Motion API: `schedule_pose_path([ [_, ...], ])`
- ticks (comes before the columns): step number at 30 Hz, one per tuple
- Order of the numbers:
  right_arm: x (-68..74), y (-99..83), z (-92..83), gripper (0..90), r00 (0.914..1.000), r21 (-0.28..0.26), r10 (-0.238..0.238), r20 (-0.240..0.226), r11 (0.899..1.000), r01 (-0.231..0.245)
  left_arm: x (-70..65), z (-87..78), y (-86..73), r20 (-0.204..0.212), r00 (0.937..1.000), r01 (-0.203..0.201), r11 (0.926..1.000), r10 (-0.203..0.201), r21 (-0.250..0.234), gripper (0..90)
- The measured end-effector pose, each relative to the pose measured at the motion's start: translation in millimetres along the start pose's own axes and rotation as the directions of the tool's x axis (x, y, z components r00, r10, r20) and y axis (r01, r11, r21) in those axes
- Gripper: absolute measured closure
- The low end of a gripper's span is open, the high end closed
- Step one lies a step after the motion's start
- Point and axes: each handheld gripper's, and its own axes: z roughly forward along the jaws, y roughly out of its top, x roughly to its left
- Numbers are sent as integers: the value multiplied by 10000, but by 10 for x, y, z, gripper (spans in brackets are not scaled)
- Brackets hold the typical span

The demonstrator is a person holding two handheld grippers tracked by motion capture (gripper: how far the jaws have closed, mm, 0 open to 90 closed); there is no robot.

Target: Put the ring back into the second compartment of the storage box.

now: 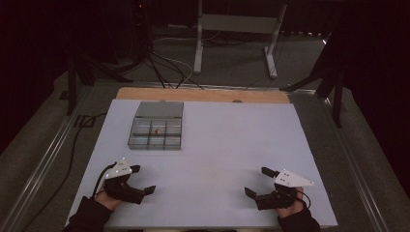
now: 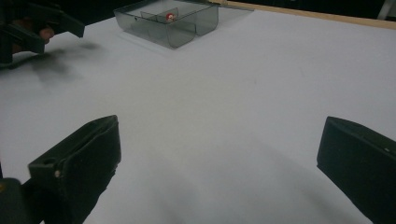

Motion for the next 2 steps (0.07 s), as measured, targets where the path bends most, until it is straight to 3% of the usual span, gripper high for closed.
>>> schedule_pose_path([
  [2,2,-1,3,0,10000,15,-31,3,10000,31,0,9,-1,69,10000,-8,10000,8,24,4],
])
